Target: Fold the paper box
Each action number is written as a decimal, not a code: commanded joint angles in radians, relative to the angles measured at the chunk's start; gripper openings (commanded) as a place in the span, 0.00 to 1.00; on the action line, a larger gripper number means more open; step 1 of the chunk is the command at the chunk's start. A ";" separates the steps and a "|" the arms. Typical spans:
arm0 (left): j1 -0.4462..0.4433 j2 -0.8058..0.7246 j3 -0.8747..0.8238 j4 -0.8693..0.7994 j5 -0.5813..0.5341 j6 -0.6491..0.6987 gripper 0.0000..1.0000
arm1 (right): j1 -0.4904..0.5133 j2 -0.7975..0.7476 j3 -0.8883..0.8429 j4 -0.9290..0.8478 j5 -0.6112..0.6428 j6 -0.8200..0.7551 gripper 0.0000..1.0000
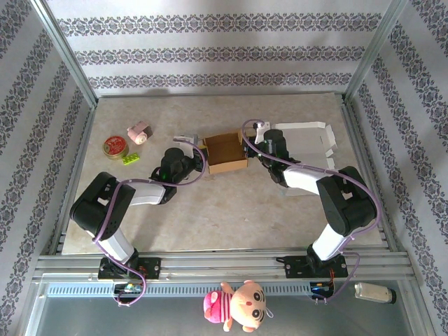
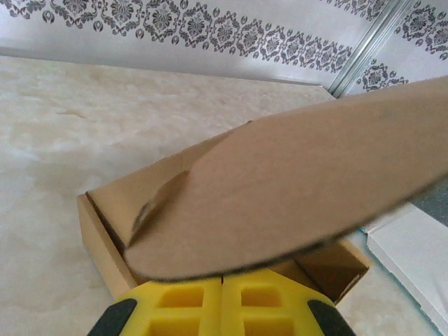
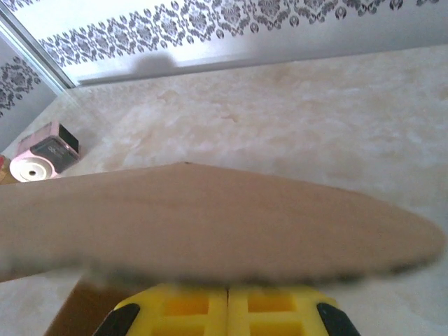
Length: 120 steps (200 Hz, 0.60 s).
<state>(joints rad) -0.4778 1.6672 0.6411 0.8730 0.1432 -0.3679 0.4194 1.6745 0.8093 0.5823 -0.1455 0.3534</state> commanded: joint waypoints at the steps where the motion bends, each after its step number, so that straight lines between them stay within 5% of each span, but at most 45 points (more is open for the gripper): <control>1: -0.022 -0.027 -0.031 0.022 -0.005 -0.021 0.00 | 0.027 -0.025 -0.046 -0.018 -0.033 0.007 0.00; 41: -0.043 -0.023 -0.059 0.028 -0.008 -0.039 0.00 | 0.042 -0.031 -0.097 -0.003 -0.034 0.008 0.03; 120: -0.104 -0.017 -0.151 0.124 -0.098 -0.097 0.27 | 0.050 -0.071 -0.171 0.009 -0.015 -0.010 0.20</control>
<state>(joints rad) -0.5636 1.6608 0.5182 0.9123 0.0795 -0.4290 0.4564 1.6424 0.6670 0.5987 -0.1436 0.3515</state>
